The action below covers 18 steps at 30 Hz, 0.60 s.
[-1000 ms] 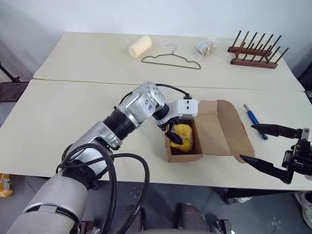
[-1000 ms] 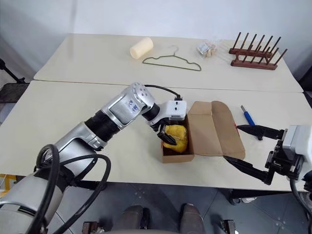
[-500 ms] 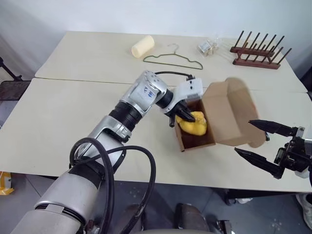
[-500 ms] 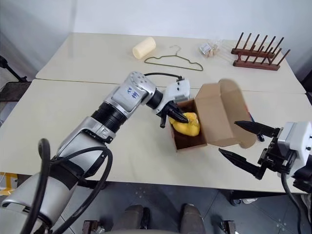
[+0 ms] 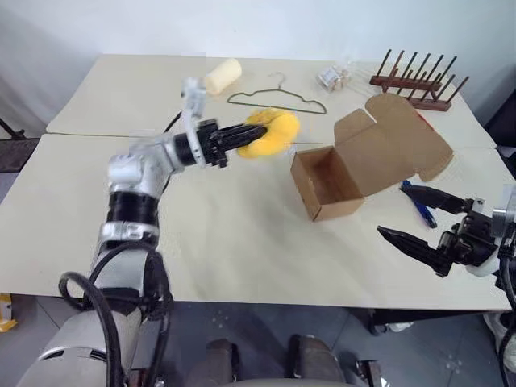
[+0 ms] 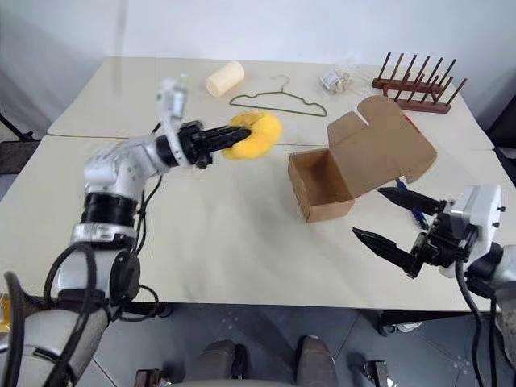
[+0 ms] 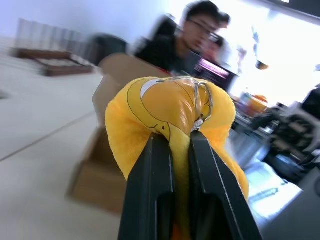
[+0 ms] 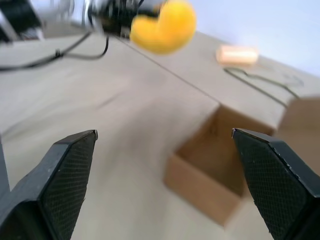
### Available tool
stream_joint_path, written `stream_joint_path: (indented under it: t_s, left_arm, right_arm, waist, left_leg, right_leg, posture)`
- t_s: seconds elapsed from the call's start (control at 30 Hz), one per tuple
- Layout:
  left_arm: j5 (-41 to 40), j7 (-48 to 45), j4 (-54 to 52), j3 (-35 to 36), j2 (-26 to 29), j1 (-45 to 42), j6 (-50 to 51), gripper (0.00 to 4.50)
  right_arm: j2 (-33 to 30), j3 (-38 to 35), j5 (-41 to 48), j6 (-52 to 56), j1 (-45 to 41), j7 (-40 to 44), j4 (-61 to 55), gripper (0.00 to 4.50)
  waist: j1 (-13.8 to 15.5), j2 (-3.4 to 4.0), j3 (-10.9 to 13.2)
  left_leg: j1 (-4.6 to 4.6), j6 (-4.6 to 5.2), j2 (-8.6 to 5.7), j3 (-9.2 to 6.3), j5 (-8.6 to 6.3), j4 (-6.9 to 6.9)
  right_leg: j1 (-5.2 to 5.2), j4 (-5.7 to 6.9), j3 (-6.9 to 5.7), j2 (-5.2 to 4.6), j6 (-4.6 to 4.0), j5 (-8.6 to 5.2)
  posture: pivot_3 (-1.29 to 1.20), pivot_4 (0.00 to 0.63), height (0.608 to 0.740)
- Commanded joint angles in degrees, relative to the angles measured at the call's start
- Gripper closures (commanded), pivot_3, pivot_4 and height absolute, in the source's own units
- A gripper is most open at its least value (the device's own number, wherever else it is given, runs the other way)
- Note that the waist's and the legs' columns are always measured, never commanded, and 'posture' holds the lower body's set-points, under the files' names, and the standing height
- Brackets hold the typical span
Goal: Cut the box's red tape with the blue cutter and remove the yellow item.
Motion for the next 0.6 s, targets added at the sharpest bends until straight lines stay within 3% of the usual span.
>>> stream_joint_path:
  t_s: [0.03,0.2,0.33,0.6]
  left_arm:
    - [5.83,5.31,-12.05,5.5,7.52,14.53,-12.31,4.49]
    - [6.52,12.38,-22.14,13.29,11.21,34.46,-16.36,4.49]
    - [3.96,14.87,-25.27,13.95,8.89,39.67,-18.1,4.49]
    - [4.6,16.28,-18.81,11.32,9.09,34.72,-21.9,1.98]
  right_arm:
    - [0.93,5.7,0.31,-2.09,-2.19,3.51,-1.15,0.0]
    - [3.5,14.44,-3.99,-6.84,-7.13,8.14,2.52,0.0]
    - [6.42,18.18,-8.95,-12.61,-12.12,9.94,10.1,0.0]
    - [7.51,19.1,-13.16,-18.16,-13.21,10.73,17.27,0.0]
  waist:
    - [-0.61,0.01,-0.01]
    - [-0.32,-0.09,-0.01]
    - [1.94,-0.16,-0.03]
    - [1.37,-0.21,-0.07]
  left_leg:
    - [0.03,-0.01,0.0,-0.03,0.0,-0.06]
    - [0.06,-0.05,0.01,-0.07,0.0,-0.08]
    - [0.02,0.05,0.02,-0.29,0.04,0.15]
    - [0.0,0.07,-0.38,-0.43,0.08,0.07]
  right_leg:
    - [0.0,0.0,0.0,0.0,0.0,0.0]
    - [0.04,-0.04,-0.06,-0.04,-0.03,0.0]
    - [0.21,-0.04,-0.16,-0.28,-0.02,0.01]
    - [0.22,0.02,-0.26,-0.33,0.01,0.04]
  posture:
    - [0.0,0.15,0.74]
    - [0.0,0.15,0.74]
    - [0.0,0.15,0.74]
    - [0.0,0.15,0.74]
